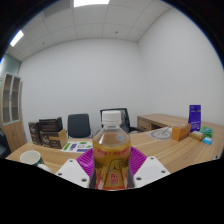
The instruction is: Pour water
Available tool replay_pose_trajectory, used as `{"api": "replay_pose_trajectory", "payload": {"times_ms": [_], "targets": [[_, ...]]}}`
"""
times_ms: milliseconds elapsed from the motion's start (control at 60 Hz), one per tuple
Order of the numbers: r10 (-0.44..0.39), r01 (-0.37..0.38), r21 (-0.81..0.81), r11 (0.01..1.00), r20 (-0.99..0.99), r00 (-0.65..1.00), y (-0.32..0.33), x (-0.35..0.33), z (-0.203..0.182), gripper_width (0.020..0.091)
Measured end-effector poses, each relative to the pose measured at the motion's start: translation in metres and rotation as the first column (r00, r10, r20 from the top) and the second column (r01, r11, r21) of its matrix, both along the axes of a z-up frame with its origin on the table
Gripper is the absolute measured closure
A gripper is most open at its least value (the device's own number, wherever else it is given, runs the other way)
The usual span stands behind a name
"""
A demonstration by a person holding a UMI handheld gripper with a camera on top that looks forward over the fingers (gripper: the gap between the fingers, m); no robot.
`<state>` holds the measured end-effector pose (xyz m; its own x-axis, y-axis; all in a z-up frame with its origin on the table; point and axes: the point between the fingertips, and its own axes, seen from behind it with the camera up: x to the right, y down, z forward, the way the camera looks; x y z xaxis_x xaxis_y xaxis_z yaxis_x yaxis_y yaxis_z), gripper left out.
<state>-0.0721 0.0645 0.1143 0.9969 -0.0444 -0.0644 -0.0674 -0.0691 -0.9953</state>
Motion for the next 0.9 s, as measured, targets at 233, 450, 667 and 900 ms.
{"api": "replay_pose_trajectory", "payload": {"times_ms": [233, 450, 667, 900], "targets": [[0.029, -0.027, -0.027, 0.999, 0.056, 0.998, 0.008, -0.008, -0.022, 0.0638], [0.026, -0.024, -0.044, 0.999, 0.053, 0.998, 0.008, -0.010, -0.024, 0.0513], [0.015, -0.011, -0.104, 0.994, 0.039, 0.999, -0.026, -0.004, -0.016, 0.0266], [0.019, -0.018, -0.117, 0.993, 0.008, 1.000, -0.133, -0.011, 0.017, 0.0262]]}}
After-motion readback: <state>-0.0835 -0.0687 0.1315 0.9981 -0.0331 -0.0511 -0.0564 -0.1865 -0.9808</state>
